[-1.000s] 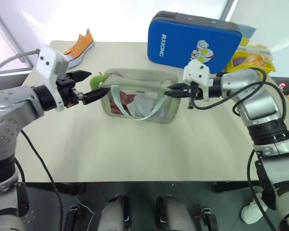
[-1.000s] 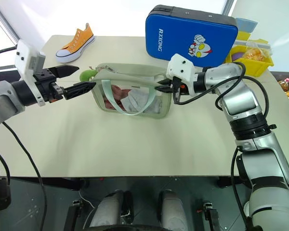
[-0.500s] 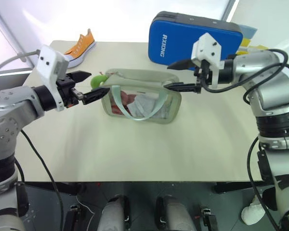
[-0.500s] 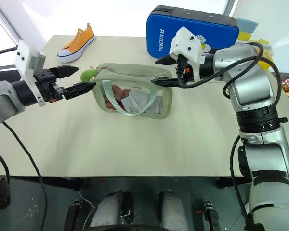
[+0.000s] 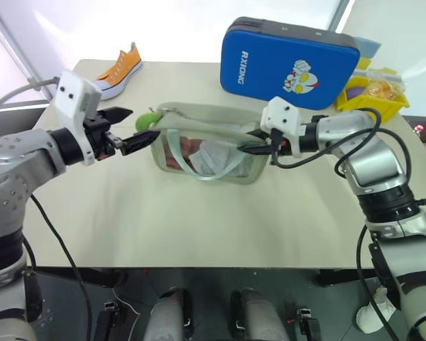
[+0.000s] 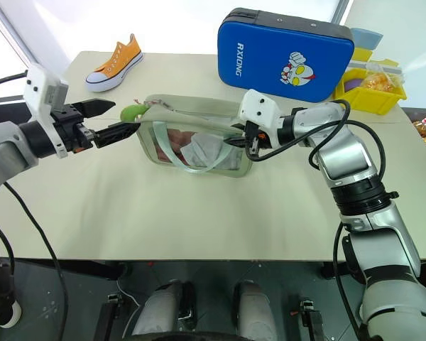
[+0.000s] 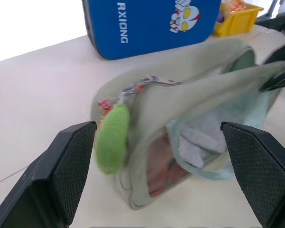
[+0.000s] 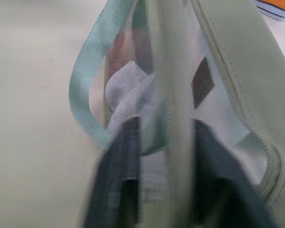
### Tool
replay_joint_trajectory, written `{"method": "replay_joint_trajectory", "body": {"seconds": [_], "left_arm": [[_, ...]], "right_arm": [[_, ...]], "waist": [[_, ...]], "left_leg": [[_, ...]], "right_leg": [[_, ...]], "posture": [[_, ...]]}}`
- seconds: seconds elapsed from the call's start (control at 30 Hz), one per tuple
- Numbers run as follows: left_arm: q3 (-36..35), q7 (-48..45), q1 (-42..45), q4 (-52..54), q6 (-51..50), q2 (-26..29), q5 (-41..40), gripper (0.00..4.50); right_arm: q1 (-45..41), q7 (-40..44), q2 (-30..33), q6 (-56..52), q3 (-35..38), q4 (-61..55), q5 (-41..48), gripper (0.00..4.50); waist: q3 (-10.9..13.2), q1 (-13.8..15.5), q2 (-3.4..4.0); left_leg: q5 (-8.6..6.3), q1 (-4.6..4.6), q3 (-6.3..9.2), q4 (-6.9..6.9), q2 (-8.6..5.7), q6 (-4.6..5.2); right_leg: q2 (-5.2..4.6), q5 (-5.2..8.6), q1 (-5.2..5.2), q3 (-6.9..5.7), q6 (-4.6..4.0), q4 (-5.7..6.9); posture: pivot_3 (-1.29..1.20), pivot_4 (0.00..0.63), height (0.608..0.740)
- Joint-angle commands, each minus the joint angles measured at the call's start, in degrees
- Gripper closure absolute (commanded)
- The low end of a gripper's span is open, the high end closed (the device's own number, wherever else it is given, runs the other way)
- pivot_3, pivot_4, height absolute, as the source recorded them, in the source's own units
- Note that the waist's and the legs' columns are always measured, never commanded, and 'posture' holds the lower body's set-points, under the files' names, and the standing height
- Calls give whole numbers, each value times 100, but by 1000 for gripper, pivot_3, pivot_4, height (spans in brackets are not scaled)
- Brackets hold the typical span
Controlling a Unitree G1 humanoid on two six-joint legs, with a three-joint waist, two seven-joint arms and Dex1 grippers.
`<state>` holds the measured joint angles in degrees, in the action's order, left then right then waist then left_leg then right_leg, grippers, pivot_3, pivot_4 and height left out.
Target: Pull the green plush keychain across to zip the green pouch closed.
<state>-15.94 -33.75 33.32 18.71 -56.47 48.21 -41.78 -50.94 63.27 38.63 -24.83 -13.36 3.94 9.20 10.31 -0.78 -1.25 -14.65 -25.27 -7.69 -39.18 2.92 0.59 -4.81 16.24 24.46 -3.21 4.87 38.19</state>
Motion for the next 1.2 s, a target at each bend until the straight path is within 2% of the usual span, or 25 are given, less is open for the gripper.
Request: {"method": "replay_joint_trajectory", "body": {"seconds": [0.03, 0.33, 0.43, 0.67, 0.87, 1.0, 1.1, 1.2], "left_arm": [[-58, -20, -79, -217, 292, -31, 177, 0], [240, 21, 177, -871, 865, -590, 543, 0], [338, -15, 255, -1064, 1004, -728, 650, 860], [79, -117, 211, -1170, 879, -765, 459, 4434], [28, -111, 192, -1172, 861, -754, 423, 4485], [41, -92, 629, -1082, 771, -802, 265, 4485], [375, -194, 1175, -902, 768, -834, 314, 4485], [902, -451, 1326, -697, 919, -790, 589, 4485]], "right_arm": [[-19, 27, -18, 27, 113, -263, 51, 4453], [43, -14, -95, 45, 43, -307, -7, 4453], [19, -48, -174, 7, 37, -351, 0, 4500], [80, -70, -200, -34, 34, -470, -13, 4500], [104, -69, -189, -26, 34, -482, -32, 4500], [86, -79, -208, 18, 37, -434, -54, 4500], [50, -100, -251, 56, 39, -385, -73, 4500], [4, -106, -311, 81, 38, -348, -103, 4500]], "waist": [[0, -2, 0], [-1, 2, -1], [-1, -30, -1], [-1, -14, -1], [-1, -15, -1], [-1, -7, -1], [-1, 5, -3], [-2, -4, -1]], "left_leg": [[0, 0, 0, 0, 0, 0], [0, 0, -1, -1, 1, 0], [0, 1, -2, -1, 2, 0], [1, 1, -2, -1, 3, -1], [1, 1, -2, -1, 3, -1], [1, 1, -2, -1, 3, -1], [1, -1, -1, -3, 3, -1], [0, 0, -2, -3, 0, -1]], "right_leg": [[0, 0, 0, 0, 0, 0], [2, 0, -1, 0, 0, 2], [3, 0, 0, 0, 0, 2], [3, 0, 1, 0, 0, 2], [3, 0, 1, 0, 0, 2], [3, 0, 1, 0, 0, 2], [4, 0, 1, -1, 0, 2], [2, -1, -1, 1, 1, 2]], "posture": [[0, 150, 740], [0, 150, 740], [0, 150, 740], [0, 150, 740], [0, 150, 740], [0, 150, 740], [0, 150, 740], [0, 150, 740]]}}
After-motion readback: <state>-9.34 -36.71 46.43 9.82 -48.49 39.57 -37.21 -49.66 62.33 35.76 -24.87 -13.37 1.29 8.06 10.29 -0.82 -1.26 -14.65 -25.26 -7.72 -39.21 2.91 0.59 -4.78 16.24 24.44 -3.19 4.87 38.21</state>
